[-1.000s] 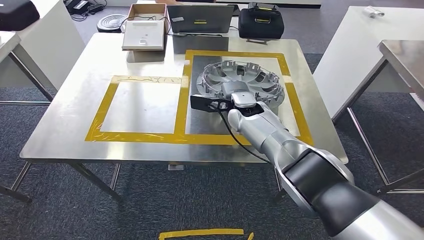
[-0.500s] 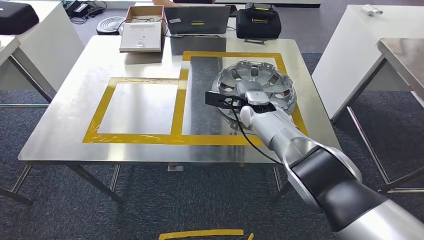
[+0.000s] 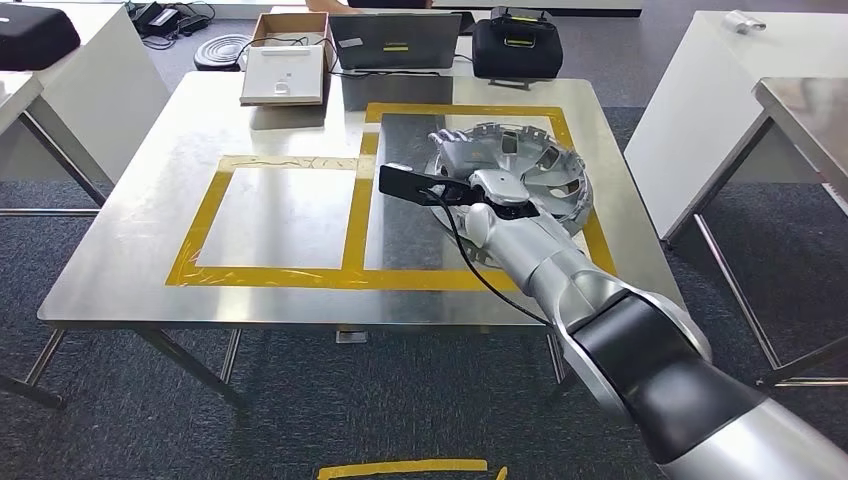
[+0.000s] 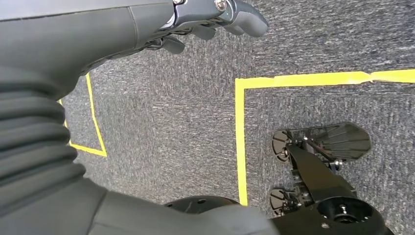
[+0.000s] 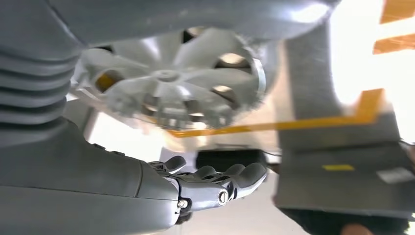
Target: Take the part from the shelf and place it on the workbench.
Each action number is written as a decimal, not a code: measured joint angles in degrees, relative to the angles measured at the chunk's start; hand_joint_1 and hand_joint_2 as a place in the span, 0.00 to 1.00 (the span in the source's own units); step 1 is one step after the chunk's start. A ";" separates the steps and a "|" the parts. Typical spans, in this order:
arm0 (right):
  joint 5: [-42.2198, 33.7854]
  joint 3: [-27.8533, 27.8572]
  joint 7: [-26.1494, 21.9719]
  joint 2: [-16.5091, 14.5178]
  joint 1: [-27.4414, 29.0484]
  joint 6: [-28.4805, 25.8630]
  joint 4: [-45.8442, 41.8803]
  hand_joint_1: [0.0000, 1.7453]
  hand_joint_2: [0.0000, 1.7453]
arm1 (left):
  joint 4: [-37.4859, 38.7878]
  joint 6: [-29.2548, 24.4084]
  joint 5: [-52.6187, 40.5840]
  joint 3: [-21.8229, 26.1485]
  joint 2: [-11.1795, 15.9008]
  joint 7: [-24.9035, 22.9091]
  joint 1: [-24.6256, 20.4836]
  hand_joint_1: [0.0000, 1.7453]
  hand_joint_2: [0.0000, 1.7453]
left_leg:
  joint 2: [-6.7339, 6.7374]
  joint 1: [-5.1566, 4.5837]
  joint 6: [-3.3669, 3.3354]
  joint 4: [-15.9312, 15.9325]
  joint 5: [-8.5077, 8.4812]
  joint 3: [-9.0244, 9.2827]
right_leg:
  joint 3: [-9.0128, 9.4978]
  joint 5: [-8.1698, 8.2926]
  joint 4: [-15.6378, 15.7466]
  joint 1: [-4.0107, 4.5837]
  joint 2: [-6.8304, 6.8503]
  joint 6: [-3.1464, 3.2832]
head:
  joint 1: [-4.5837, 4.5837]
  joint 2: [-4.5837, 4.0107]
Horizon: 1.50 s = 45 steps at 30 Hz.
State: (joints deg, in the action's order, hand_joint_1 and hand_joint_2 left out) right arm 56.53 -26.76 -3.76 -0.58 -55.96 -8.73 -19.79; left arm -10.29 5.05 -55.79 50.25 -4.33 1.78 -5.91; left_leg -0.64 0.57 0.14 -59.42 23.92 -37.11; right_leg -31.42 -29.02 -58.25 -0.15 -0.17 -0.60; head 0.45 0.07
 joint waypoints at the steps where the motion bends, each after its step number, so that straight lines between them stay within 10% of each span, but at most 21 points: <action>1: -2.37 0.77 -2.92 -0.25 0.07 -0.49 -0.95 0.00 0.00 | 0.01 0.00 0.04 0.15 0.00 -0.04 0.09 0.00 0.00 | 0.02 0.00 0.00 0.00 0.00 0.00 | -0.01 0.00 -0.01 0.00 -0.01 0.00 | -0.01 0.00; 7: -18.98 8.22 -11.74 -0.33 2.86 3.79 -16.53 0.00 0.00 | 0.02 -0.10 -0.49 0.68 -0.06 -0.20 0.53 0.00 0.00 | 0.21 0.19 -1.11 1.10 -0.65 0.48 | -0.39 -1.06 -1.12 -0.33 -0.02 -0.79 | 0.06 0.00; 12: -24.44 10.40 -12.71 2.94 8.43 5.58 -27.19 0.00 0.00 | 0.02 -0.14 -1.63 0.68 -0.21 -0.87 0.65 0.00 0.00 | 0.34 0.55 -1.14 1.55 -1.22 0.29 | -6.79 -8.00 -15.58 -0.95 -0.03 -1.66 | 0.42 0.00; 16: -26.91 10.65 -14.35 5.32 11.99 4.99 -32.03 0.00 0.00 | -0.05 -0.10 -2.42 0.68 -0.25 -1.16 0.61 0.00 0.00 | 0.58 1.34 0.35 0.52 -1.75 -1.03 | -1.09 -2.16 -4.69 -1.84 0.15 -2.83 | 0.58 0.00; 21: -30.08 10.57 -14.97 7.32 15.62 3.98 -36.53 0.00 0.00 | -0.08 -0.31 -2.78 0.67 -0.25 -1.35 0.73 0.00 0.00 | 0.35 1.29 2.67 0.10 -2.46 -1.64 | -0.72 -0.66 -2.22 -1.72 -0.20 -0.10 | 0.95 0.00; 23: -31.35 10.57 -15.00 7.64 17.28 3.84 -38.36 0.00 0.00 | -0.02 -0.40 -2.65 0.68 -0.32 -1.46 0.87 0.00 0.00 | 0.44 1.42 2.99 -2.23 0.34 -2.73 | -1.59 0.28 -2.12 -1.55 -0.16 1.05 | 0.89 0.00; 26: -32.81 10.62 -14.96 8.08 20.65 3.80 -41.46 0.00 0.00 | 0.02 -0.55 -2.54 0.68 -0.44 -1.56 0.89 0.00 0.00 | 0.50 1.05 2.68 -12.78 7.93 -5.71 | -3.19 1.68 -2.13 -0.91 -0.13 1.92 | 0.78 0.00; 28: -33.00 10.81 -14.61 8.26 23.16 3.79 -43.73 0.00 0.00 | 0.02 -0.63 -2.54 0.68 -0.50 -1.59 0.91 0.00 0.00 | 0.50 0.63 2.11 -16.18 9.04 -5.28 | -4.40 2.58 -2.16 -0.30 -0.10 2.16 | 0.77 0.00; 32: -31.93 11.65 -13.57 8.38 26.57 3.76 -48.52 0.00 0.00 | -0.05 -0.87 -2.56 0.68 -0.59 -1.60 0.79 0.00 0.00 | 0.50 -0.80 -0.30 -3.79 6.58 4.79 | -6.13 4.24 -2.15 0.38 -0.06 2.03 | 0.83 0.00; 34: -31.21 11.99 -13.16 8.39 27.65 3.82 -50.29 0.00 0.00 | -0.10 -1.01 -2.55 0.73 -0.65 -1.60 0.71 0.00 0.00 | 0.58 -1.49 -0.80 -0.28 6.70 6.88 | -6.10 4.92 -1.95 0.14 0.05 1.41 | 0.78 0.00; 37: -30.30 12.22 -12.66 8.38 28.84 4.20 -52.33 0.00 0.00 | -0.07 -1.14 -2.46 0.99 -0.87 -1.59 0.73 0.00 0.00 | 0.79 -1.49 -1.57 1.02 4.95 6.50 | -6.31 4.99 -1.91 -0.16 0.05 0.36 | 0.66 0.00; 42: -28.95 12.41 -12.25 8.39 29.78 4.55 -53.74 0.00 0.00 | -0.08 -1.18 -2.35 1.22 -1.15 -1.56 0.71 0.00 0.00 | 1.15 -1.04 -2.29 1.60 1.55 3.29 | -9.77 -5.31 -14.97 -0.54 -0.05 -1.03 | 0.94 0.00; 45: -28.28 12.47 -11.79 8.39 30.23 4.55 -54.13 0.00 0.00 | -0.07 -1.08 -2.37 1.40 -1.34 -1.53 0.73 0.00 0.00 | 1.25 -0.70 -1.82 0.99 -0.13 0.48 | -5.79 -2.37 -13.11 -0.81 0.00 -1.52 | 0.95 0.00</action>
State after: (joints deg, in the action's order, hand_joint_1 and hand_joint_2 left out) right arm 28.25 -14.29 -15.55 7.80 -25.73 -4.18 -73.93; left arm -10.36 3.98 -58.16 51.65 -5.67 0.25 -5.18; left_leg 0.61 -0.13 -1.68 -58.43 23.79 -36.62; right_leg -37.21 -31.39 -71.36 -0.96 -0.17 -2.11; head 1.40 0.07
